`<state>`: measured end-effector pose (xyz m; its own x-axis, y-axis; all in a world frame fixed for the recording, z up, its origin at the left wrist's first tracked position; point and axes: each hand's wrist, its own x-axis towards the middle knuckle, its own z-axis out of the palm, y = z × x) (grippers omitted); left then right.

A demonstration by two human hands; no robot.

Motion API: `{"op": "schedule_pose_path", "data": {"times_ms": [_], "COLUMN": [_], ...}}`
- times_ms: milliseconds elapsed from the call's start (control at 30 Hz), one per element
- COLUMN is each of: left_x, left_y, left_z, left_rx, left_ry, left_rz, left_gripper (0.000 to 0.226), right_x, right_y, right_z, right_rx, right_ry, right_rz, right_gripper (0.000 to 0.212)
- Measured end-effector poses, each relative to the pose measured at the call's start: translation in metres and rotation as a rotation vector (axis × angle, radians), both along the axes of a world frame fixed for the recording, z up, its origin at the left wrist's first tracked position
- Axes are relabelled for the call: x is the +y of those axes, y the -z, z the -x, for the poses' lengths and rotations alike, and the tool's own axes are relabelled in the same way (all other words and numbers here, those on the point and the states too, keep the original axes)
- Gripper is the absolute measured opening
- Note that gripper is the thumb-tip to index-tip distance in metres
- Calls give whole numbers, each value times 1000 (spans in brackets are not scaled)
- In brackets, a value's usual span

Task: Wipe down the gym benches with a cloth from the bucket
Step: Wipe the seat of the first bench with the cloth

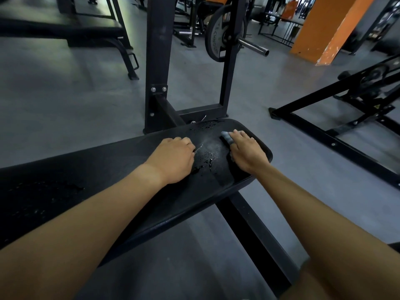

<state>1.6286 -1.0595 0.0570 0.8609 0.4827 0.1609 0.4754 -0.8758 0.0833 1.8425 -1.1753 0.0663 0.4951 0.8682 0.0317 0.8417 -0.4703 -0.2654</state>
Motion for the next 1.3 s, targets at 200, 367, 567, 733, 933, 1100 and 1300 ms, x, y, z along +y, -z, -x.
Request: {"op": "schedule_pose_path", "data": {"times_ms": [200, 367, 567, 733, 933, 1100, 1300], "left_x": [5, 10, 2, -1, -2, 1, 3], "left_y": [-1, -5, -3, -6, -17, -15, -18], "left_z": [13, 31, 45, 46, 40, 43, 43], "left_rx": [15, -3, 63, 112, 94, 121, 101], "left_ry": [14, -20, -54, -53, -68, -70, -67], "left_rz": [39, -11, -16, -30, -10, 50, 62], "left_gripper": [39, 40, 41, 41, 34, 38, 36], "right_x": [2, -3, 7, 8, 3, 6, 15], "right_y": [1, 5, -3, -2, -7, -7, 4], "right_z": [43, 43, 27, 76, 85, 38, 56], "right_rx": [-11, -21, 2, -13, -2, 15, -7], "right_ry": [-168, -324, -21, -280, -450, -28, -115], "right_rz": [-22, 18, -50, -5, 15, -66, -10], "right_gripper": [51, 54, 44, 48, 51, 44, 49]}}
